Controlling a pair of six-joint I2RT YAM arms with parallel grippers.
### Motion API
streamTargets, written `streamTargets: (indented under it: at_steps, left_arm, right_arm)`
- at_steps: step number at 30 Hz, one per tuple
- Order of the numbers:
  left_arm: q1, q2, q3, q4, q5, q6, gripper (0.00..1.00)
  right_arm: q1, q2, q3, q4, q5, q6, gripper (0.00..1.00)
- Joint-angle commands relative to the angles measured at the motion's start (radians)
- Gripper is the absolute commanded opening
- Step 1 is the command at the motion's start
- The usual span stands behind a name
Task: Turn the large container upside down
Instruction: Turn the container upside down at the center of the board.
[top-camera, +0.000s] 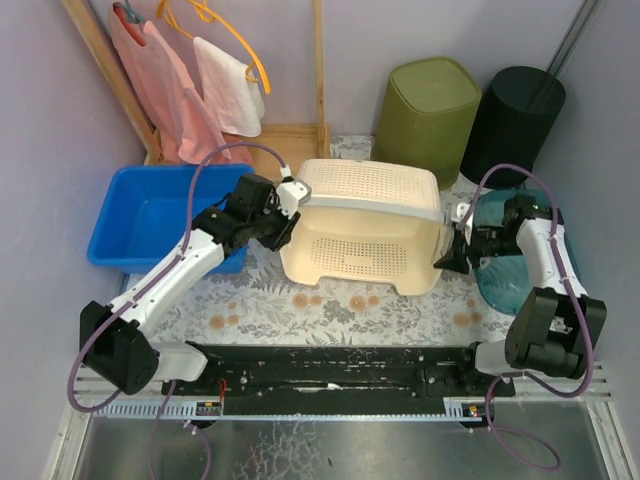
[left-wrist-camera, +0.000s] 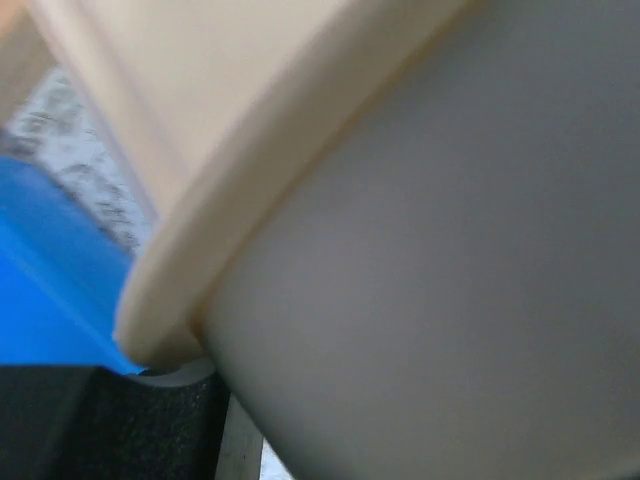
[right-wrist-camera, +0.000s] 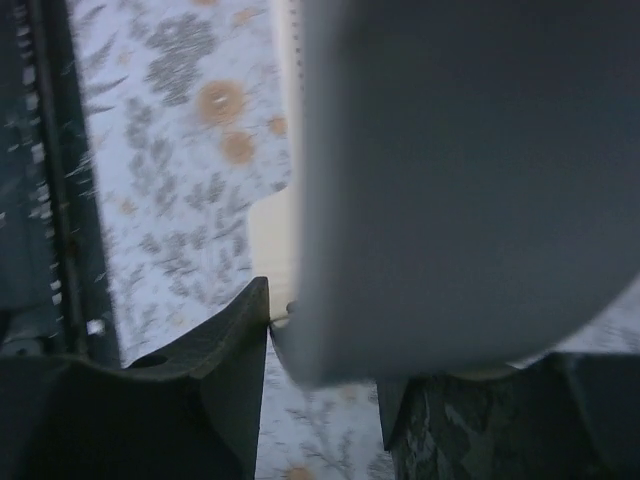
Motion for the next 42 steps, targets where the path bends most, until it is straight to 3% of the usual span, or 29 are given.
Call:
streamTargets:
  at_steps: [1,4,9,11,16,17,19,21,23,25,26,27,29,31,35,36,40,42]
  left_arm:
    - [-0.152,-0.044,-0.047,0.301,-0.124,0.174,0.00]
    - [-0.180,-0.047,-0.100,0.310,-0.189,0.227,0.00]
    - [-0.234,-0.090,-0.200,0.255,-0.199,0.335,0.00]
    - [-0.257,-0.112,-0.236,0.236,-0.216,0.356,0.00]
    - [-0.282,-0.166,-0.331,0.244,-0.293,0.358,0.00]
    - [-0.281,-0.177,-0.336,0.236,-0.302,0.351,0.02]
    - [-0.283,-0.207,-0.323,0.215,-0.310,0.332,0.22]
    - [-0.282,-0.227,-0.271,0.156,-0.291,0.319,0.29]
    - [-0.283,-0.244,-0.221,0.092,-0.262,0.317,0.33]
    - [-0.283,-0.268,-0.194,0.044,-0.244,0.303,0.30]
    - [-0.283,-0.277,-0.194,0.039,-0.247,0.289,0.26]
    - [-0.282,-0.287,-0.204,0.045,-0.254,0.292,0.13]
    - [-0.280,-0.306,-0.247,0.086,-0.299,0.294,0.00]
    - [-0.271,-0.320,-0.304,0.140,-0.331,0.301,0.00]
    - [-0.246,-0.331,-0.414,0.260,-0.366,0.306,0.00]
    - [-0.240,-0.331,-0.428,0.280,-0.362,0.306,0.00]
    - [-0.224,-0.323,-0.479,0.359,-0.369,0.306,0.00]
    - [-0.204,-0.301,-0.520,0.443,-0.422,0.306,0.00]
  right_arm:
    - [0.103,-0.054,-0.112,-0.344,-0.169,-0.936,0.00]
    - [0.102,-0.086,-0.192,-0.241,-0.125,-0.965,0.00]
    - [0.111,-0.214,-0.365,0.098,0.019,-0.858,0.00]
    - [0.109,-0.224,-0.403,0.152,0.093,-0.885,0.00]
    - [0.107,-0.233,-0.467,0.290,0.109,-0.855,0.00]
    - [0.108,-0.235,-0.471,0.318,0.105,-0.832,0.00]
    - [0.108,-0.235,-0.464,0.329,0.103,-0.810,0.00]
    - [0.108,-0.239,-0.452,0.335,0.112,-0.784,0.00]
    - [0.108,-0.243,-0.422,0.323,0.146,-0.750,0.00]
    - [0.100,-0.244,-0.369,0.308,0.176,-0.677,0.00]
    - [0.085,-0.243,-0.341,0.293,0.184,-0.656,0.04]
    - [0.064,-0.240,-0.309,0.268,0.184,-0.641,0.08]
    - [0.002,-0.222,-0.242,0.188,0.158,-0.647,0.26]
    - [-0.060,-0.170,-0.172,0.075,0.111,-0.665,0.32]
    - [-0.191,-0.008,-0.007,-0.267,-0.001,-0.795,0.58]
    - [-0.211,0.025,0.011,-0.350,-0.001,-0.822,0.60]
    - [-0.245,0.013,-0.088,-0.367,0.000,-0.898,0.61]
    - [-0.251,0.048,-0.067,-0.369,-0.073,-0.838,0.63]
